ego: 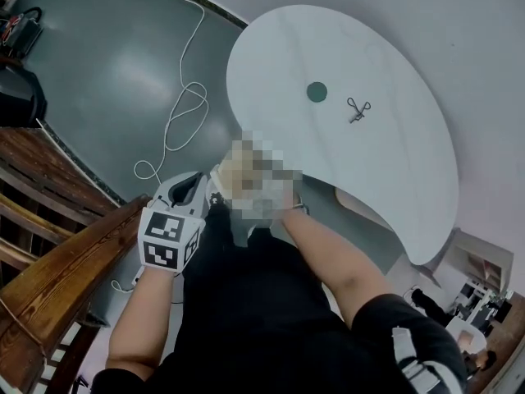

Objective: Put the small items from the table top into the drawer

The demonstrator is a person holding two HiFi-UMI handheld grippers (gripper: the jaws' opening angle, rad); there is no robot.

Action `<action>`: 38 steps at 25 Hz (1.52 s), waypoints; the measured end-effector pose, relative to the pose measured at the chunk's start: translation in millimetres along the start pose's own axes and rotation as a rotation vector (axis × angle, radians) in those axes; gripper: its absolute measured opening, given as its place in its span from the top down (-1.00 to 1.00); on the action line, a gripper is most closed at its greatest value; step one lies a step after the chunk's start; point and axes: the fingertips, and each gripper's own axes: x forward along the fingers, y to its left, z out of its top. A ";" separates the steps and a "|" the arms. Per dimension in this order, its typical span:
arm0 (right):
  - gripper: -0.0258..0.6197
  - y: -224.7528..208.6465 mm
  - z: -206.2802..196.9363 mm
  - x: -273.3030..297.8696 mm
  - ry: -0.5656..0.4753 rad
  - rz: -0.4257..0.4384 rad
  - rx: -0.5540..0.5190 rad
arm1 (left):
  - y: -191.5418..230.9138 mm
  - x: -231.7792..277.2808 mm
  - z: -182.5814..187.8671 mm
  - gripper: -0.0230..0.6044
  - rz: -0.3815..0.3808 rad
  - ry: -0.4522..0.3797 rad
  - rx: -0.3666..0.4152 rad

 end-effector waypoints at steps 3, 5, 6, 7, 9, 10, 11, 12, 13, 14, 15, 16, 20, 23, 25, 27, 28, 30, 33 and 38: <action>0.31 3.0 17.4 -29.8 -0.064 0.013 0.012 | -5.2 -1.8 11.3 0.88 0.000 -0.020 0.011; 0.32 3.2 28.3 -53.1 -0.111 0.021 0.040 | -12.2 -3.5 19.4 0.88 -0.010 -0.031 0.021; 0.34 2.0 33.2 -65.9 -0.136 0.023 0.059 | -16.3 -3.9 23.0 0.88 -0.017 -0.036 0.024; 0.37 0.1 38.0 -79.2 -0.161 0.022 0.081 | -20.2 -4.0 26.4 0.88 -0.024 -0.040 0.025; 0.47 -4.5 48.1 -106.7 -0.213 0.021 0.126 | -27.5 -4.2 32.9 0.88 -0.034 -0.049 0.032; 0.55 -6.5 53.1 -120.2 -0.238 0.023 0.150 | -31.0 -4.3 36.1 0.88 -0.038 -0.053 0.040; 0.62 -8.2 57.6 -133.2 -0.264 0.026 0.178 | -34.8 -4.3 39.6 0.88 -0.042 -0.057 0.049; 0.68 -9.8 61.5 -145.6 -0.289 0.031 0.207 | -39.0 -4.1 43.2 0.88 -0.048 -0.062 0.059; 0.75 -11.7 64.8 -157.8 -0.315 0.033 0.233 | -43.7 -4.0 47.1 0.88 -0.056 -0.067 0.070; 0.79 -14.3 67.7 -169.8 -0.339 0.031 0.254 | -48.4 -3.9 51.2 0.88 -0.064 -0.073 0.080; 0.81 -17.2 70.3 -181.4 -0.363 0.024 0.272 | -52.8 -4.1 55.2 0.88 -0.072 -0.081 0.091; 0.84 -20.4 72.6 -192.6 -0.385 0.015 0.289 | -56.8 -4.3 59.0 0.88 -0.079 -0.088 0.101; 0.88 -34.0 79.0 -233.7 -0.472 -0.024 0.352 | -70.9 -4.8 74.8 0.88 -0.103 -0.124 0.139; 0.89 -42.0 80.2 -259.3 -0.520 -0.058 0.371 | -82.8 -5.6 86.4 0.88 -0.125 -0.155 0.168; 0.89 -47.7 77.4 -271.7 -0.538 -0.083 0.382 | -90.0 -5.0 92.5 0.88 -0.139 -0.167 0.186; 0.89 -56.3 71.0 -280.7 -0.550 -0.113 0.405 | -95.5 -4.0 96.7 0.88 -0.150 -0.170 0.201; 0.89 -61.2 66.7 -284.1 -0.554 -0.127 0.422 | -97.8 -3.4 98.3 0.88 -0.154 -0.170 0.207; 0.89 -70.7 57.0 -289.5 -0.559 -0.153 0.459 | -101.7 -1.8 100.7 0.88 -0.162 -0.168 0.222; 0.89 -86.2 41.2 -296.4 -0.561 -0.204 0.508 | -106.5 2.2 103.2 0.88 -0.174 -0.160 0.250; 0.89 -130.4 0.9 -300.1 -0.547 -0.320 0.625 | -112.0 7.5 103.6 0.88 -0.187 -0.139 0.276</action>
